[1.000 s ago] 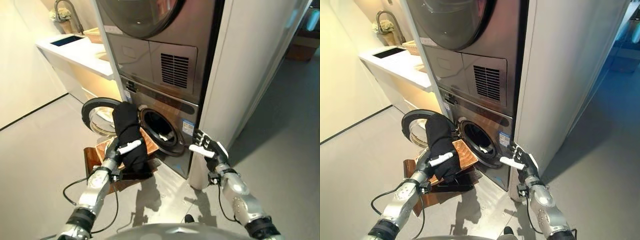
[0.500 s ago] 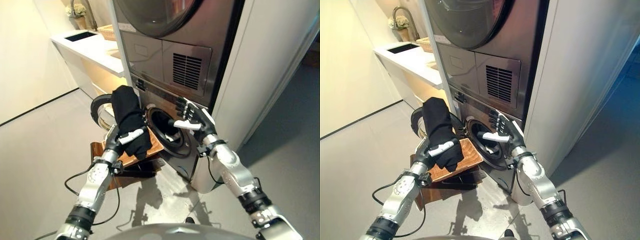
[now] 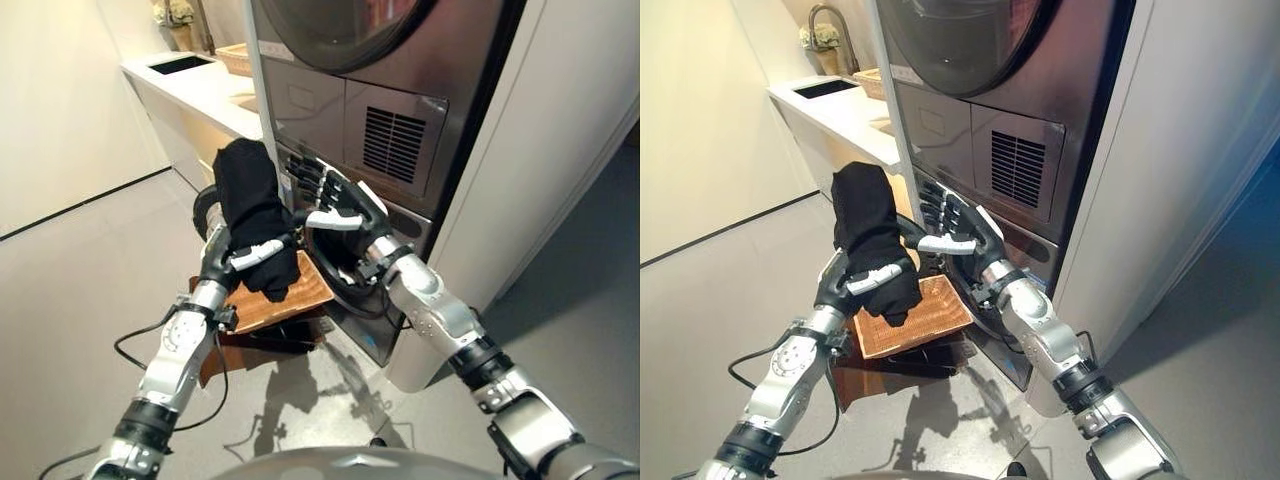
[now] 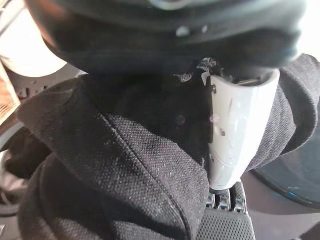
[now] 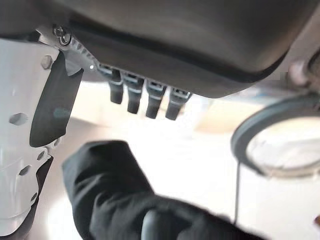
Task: Pick up the clothes and place them into the washing machine
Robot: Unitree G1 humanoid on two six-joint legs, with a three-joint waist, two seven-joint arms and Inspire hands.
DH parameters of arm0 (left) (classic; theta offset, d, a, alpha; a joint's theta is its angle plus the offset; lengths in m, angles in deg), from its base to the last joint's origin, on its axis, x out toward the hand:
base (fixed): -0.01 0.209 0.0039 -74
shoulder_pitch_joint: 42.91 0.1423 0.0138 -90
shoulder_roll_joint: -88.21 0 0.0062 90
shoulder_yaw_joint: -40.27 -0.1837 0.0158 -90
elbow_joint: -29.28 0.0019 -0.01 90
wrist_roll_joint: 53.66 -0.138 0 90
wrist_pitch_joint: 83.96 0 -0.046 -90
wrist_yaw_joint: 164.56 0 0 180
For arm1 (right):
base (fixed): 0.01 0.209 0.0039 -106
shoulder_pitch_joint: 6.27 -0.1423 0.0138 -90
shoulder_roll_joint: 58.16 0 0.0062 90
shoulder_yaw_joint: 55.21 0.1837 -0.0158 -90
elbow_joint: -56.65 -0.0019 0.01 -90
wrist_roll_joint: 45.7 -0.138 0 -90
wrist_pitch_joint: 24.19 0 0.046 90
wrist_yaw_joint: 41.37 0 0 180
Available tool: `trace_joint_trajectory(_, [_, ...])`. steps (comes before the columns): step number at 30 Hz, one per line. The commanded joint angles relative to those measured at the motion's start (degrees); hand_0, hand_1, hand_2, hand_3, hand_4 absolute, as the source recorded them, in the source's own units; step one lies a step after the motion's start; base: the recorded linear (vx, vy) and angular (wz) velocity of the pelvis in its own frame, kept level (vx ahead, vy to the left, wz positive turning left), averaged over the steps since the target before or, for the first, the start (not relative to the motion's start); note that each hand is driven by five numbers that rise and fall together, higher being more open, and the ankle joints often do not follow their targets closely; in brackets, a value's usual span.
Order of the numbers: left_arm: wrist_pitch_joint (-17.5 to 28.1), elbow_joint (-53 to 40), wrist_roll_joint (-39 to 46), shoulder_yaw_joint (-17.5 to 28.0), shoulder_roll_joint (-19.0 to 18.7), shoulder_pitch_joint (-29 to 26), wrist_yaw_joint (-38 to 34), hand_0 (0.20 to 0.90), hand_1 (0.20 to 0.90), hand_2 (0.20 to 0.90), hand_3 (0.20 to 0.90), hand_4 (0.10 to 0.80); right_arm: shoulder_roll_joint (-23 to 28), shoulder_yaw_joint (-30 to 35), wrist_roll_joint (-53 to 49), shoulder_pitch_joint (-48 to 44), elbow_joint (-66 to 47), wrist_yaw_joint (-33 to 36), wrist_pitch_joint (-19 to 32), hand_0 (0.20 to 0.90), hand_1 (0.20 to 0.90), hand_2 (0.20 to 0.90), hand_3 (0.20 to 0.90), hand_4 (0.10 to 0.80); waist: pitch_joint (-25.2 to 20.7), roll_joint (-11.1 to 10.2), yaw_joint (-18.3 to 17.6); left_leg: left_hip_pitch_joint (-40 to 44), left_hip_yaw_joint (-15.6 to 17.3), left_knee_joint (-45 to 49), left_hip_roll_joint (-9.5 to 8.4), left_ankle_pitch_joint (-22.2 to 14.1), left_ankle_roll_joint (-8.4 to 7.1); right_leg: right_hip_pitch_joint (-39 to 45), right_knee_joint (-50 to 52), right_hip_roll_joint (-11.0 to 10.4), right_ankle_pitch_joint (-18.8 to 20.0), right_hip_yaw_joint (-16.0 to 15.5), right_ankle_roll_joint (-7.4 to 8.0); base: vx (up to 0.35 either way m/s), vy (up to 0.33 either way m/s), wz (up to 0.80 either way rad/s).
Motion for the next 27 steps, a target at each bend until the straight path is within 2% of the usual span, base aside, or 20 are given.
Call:
trace_joint_trajectory(1, [9.92,-7.87,-1.20,-0.44,-5.31,-9.64,-0.26,0.200,0.200,0.200,0.200,0.300,-4.73,-0.31,-3.49,-9.46,-2.83,-0.81,6.79,0.900,0.900,0.900,0.900,0.800,-5.18,-3.55,0.55,-1.73,-0.75,2.46,1.99,-2.32,-3.76,-1.63,2.33,-3.86,-4.03,-0.18,3.47,0.000,0.000,0.00])
trace_joint_trajectory(14, [9.99,-9.46,-1.24,-4.63,-8.50,-14.79,1.77,0.200,0.200,0.200,0.200,0.300,-4.42,-2.11,-6.47,-12.73,-3.15,-1.22,6.30,0.900,0.900,0.900,0.900,0.800,-5.58,-4.54,1.28,-1.64,-1.38,2.25,2.28,-2.09,-3.93,-0.95,2.46,-3.69,-4.34,-1.31,3.50,0.000,-0.001,0.02])
trace_joint_trajectory(27, [9.23,-9.74,0.10,-7.46,-9.00,-16.88,3.14,0.200,0.200,0.200,0.200,0.300,-6.23,-4.19,-8.10,-15.67,-2.94,-1.60,6.42,0.900,0.900,0.900,0.900,0.800,-5.69,-5.05,1.69,-1.66,-1.65,2.23,2.31,-2.01,-3.87,-0.76,2.52,-3.70,-4.43,-1.56,3.39,0.000,0.003,0.03])
